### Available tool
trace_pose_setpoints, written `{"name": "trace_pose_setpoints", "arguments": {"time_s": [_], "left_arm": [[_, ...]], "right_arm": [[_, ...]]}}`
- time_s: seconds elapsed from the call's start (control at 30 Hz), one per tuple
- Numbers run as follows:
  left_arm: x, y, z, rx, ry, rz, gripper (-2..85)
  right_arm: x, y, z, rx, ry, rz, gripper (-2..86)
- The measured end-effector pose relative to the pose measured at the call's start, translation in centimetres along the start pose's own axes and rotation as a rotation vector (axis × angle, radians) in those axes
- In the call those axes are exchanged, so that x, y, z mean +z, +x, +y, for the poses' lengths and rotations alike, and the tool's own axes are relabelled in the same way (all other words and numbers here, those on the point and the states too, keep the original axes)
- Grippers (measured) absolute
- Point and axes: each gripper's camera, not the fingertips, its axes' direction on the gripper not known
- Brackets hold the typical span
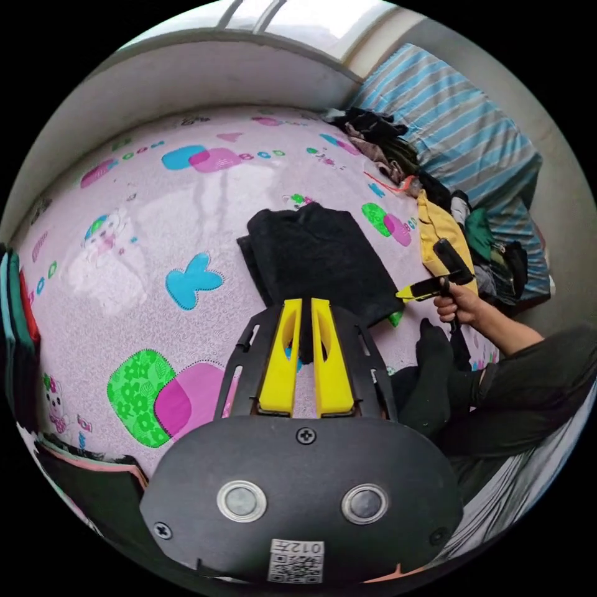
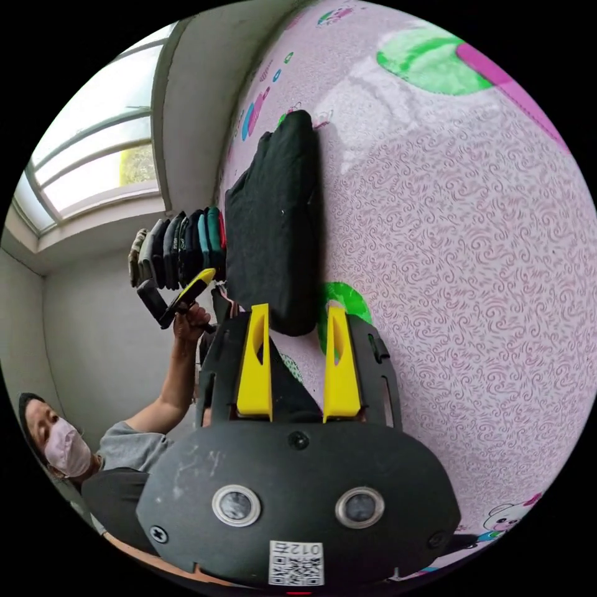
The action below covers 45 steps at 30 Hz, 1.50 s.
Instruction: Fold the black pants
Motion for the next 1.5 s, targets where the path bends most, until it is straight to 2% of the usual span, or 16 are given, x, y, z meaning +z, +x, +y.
{"name": "trace_pose_setpoints", "arguments": {"time_s": [0.07, 0.13, 0.23, 0.37, 0.43, 0.63, 0.83, 0.97, 1.17, 1.33, 1.5], "left_arm": [[1.0, 2.1, 0.1, 0.076, -0.035, 0.034, 0.6], [3.9, 4.4, 0.2, 0.181, -0.162, 0.051, 0.3], [6.9, 5.7, 1.2, 0.253, -0.251, -0.074, 0.0], [8.4, 5.8, 2.4, 0.283, -0.239, -0.041, -0.2], [9.0, 6.5, 3.1, 0.334, -0.238, -0.060, -0.2], [9.5, 7.0, 4.2, 0.324, -0.225, -0.027, 0.1], [7.9, 8.3, 5.4, 0.330, -0.159, 0.022, 0.3], [9.4, 11.6, 5.1, 0.406, -0.153, -0.015, 0.2], [14.6, 15.2, 4.6, 0.500, -0.256, -0.081, -0.1], [14.6, 13.3, 5.6, 0.555, -0.235, -0.052, -0.2], [13.1, 9.7, 5.7, 0.502, -0.223, 0.017, -0.2]], "right_arm": [[0.9, 0.5, 0.3, 0.018, -0.028, -0.050, 13.5], [1.9, 0.0, 0.1, 0.001, -0.054, -0.043, 12.6], [3.1, -1.6, -0.3, -0.079, -0.091, 0.072, 9.4], [4.6, -3.9, -0.4, -0.208, -0.115, 0.253, 7.6], [5.0, -4.0, -0.6, -0.213, -0.120, 0.272, 7.4], [5.0, -2.2, -0.6, -0.130, -0.099, 0.152, 9.2], [5.2, -1.3, -0.6, -0.075, -0.071, 0.020, 15.4], [6.7, -3.2, -1.7, -0.108, -0.121, 0.142, 13.9], [7.6, -3.3, -2.1, -0.099, -0.118, 0.232, 9.3], [7.9, -2.7, -2.6, -0.125, -0.131, 0.234, 8.0], [7.9, -2.5, -2.9, -0.144, -0.137, 0.221, 7.9]]}}
